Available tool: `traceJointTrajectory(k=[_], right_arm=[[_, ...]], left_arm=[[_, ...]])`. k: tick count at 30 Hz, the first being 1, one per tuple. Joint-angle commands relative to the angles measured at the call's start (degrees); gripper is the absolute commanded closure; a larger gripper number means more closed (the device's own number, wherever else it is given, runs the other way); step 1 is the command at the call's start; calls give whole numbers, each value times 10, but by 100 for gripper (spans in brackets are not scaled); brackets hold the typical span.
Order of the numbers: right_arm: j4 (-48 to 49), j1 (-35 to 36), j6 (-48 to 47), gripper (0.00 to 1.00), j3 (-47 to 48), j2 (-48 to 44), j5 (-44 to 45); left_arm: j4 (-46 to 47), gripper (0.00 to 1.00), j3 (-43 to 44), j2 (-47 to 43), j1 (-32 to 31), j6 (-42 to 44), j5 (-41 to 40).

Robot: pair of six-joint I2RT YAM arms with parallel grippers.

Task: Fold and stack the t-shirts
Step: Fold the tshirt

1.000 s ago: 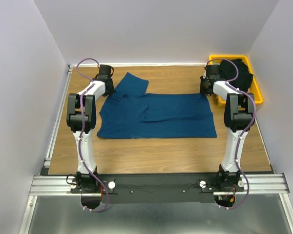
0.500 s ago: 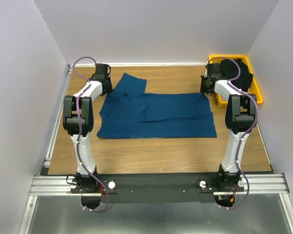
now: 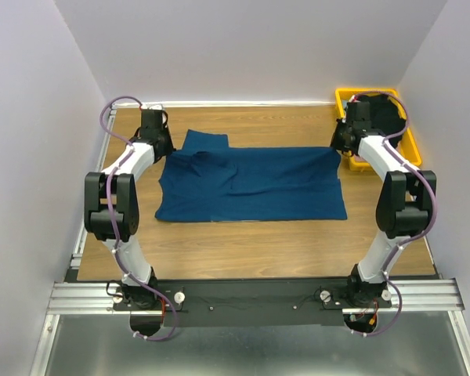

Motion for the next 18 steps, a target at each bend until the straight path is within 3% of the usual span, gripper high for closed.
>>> traceJointTrajectory(k=[1,18], right_arm=[[-6,-15,44,99,-48,-26,39],[0,-70,105,99,-152,-76,48]], left_arm=[[31,100,-42,-46,11,-18,3],[54,100,-196,-159,20,-43,5]])
